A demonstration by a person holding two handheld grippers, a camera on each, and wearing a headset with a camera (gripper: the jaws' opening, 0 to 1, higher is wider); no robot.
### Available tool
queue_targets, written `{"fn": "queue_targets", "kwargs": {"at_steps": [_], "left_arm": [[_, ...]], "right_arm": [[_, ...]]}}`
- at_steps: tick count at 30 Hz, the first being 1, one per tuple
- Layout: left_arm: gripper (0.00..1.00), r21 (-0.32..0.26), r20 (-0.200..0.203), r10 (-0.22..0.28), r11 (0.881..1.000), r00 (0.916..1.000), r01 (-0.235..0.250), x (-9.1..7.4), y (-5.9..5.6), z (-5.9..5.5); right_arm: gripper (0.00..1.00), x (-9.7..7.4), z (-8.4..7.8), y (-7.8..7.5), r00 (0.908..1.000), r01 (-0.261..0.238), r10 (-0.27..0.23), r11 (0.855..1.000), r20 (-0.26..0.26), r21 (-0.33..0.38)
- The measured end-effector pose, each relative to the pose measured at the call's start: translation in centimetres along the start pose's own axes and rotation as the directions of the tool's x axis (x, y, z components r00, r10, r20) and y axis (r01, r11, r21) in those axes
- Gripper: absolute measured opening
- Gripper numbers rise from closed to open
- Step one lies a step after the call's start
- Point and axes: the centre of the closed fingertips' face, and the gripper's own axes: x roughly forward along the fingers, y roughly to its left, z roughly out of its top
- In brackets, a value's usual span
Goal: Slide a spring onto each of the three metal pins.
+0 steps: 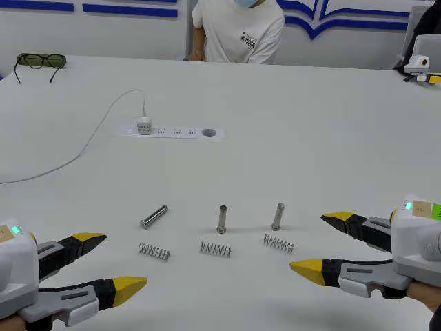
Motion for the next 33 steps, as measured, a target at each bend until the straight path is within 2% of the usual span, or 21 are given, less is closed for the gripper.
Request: {"fn": "queue_targets", "kwargs": {"at_steps": [21, 33], "left_arm": [[0.65, 0.009, -0.015, -0.008, 1.000, 0.9999, 0.008, 0.2, 0.5, 0.2], [0.64, 0.038, -0.025, -0.017, 0.999, 0.9995, 0.018, 0.4, 0.7, 1.1]], "right_arm": [[0.66, -0.2, -0.3, -0.2, 0.9998, 0.018, -0.018, 1.000, -0.014, 0.011], [0.65, -0.4, -0.2, -0.4, 0.9997, 0.025, -0.025, 1.000, -0.008, 0.018]]}}
